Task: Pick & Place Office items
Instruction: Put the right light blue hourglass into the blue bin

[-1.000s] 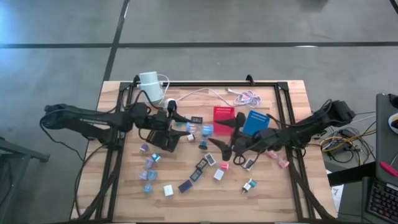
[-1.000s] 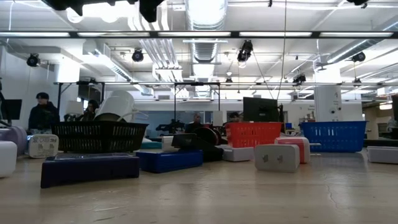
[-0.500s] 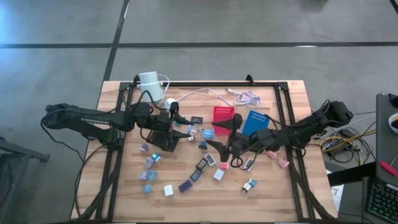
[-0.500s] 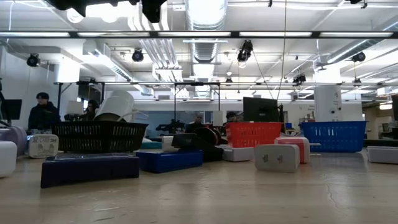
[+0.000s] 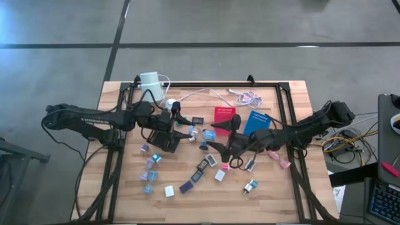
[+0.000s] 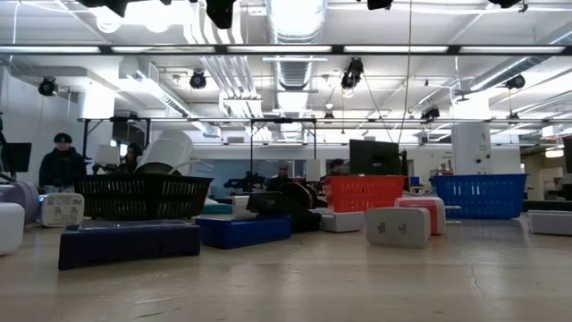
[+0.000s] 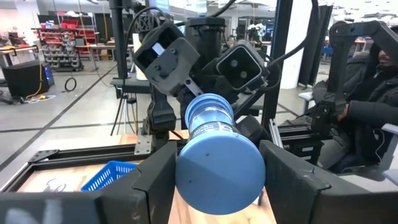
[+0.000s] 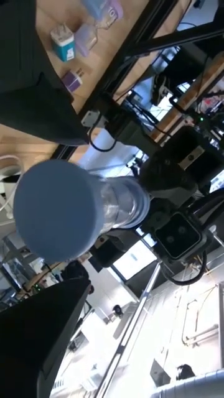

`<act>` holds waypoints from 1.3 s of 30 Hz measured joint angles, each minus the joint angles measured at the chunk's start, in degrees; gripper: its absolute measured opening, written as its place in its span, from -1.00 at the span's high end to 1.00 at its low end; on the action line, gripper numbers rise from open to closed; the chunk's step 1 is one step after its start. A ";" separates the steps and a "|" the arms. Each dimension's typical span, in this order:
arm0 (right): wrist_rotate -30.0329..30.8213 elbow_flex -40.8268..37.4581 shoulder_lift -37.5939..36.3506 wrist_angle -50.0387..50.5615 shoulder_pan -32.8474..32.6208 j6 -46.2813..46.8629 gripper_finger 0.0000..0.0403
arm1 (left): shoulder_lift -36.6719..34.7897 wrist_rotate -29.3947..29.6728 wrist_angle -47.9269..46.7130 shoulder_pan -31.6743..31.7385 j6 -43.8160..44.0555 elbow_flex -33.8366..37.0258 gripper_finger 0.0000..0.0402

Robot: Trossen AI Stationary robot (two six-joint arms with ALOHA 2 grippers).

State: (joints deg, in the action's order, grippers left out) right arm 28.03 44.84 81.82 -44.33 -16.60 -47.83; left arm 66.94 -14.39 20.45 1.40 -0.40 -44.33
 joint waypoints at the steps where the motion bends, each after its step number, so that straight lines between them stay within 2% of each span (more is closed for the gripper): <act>1: -0.05 0.00 0.00 -0.01 0.00 0.00 -0.72 | 0.00 0.00 0.01 0.03 0.00 0.07 0.00; 16: -2.69 -0.04 -0.04 0.93 0.13 2.01 0.07 | 0.00 0.00 -0.15 0.71 0.03 0.49 0.00; 22: -2.47 -0.04 -0.09 1.80 0.17 2.44 0.04 | 0.02 0.20 -0.20 0.73 0.02 0.47 0.00; 28: -2.56 -0.04 -0.07 2.20 0.15 2.50 -0.33 | 0.04 0.17 0.10 0.73 0.00 0.47 0.00; 32: -2.03 -0.04 -0.07 2.20 0.17 2.44 -0.47 | 0.04 0.17 0.11 0.75 0.00 0.47 0.00; 36: 0.27 -0.04 -0.07 2.20 0.15 1.96 -0.45 | 0.04 0.15 0.11 0.75 0.00 0.47 0.00; 39: 0.63 -0.04 -0.07 2.48 0.17 1.53 -0.32 | 0.04 0.08 0.11 0.80 0.00 0.47 0.00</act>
State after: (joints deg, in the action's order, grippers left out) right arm 28.67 44.80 81.76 -41.84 -16.43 -46.31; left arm 66.98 -14.31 20.56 2.20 -0.40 -43.86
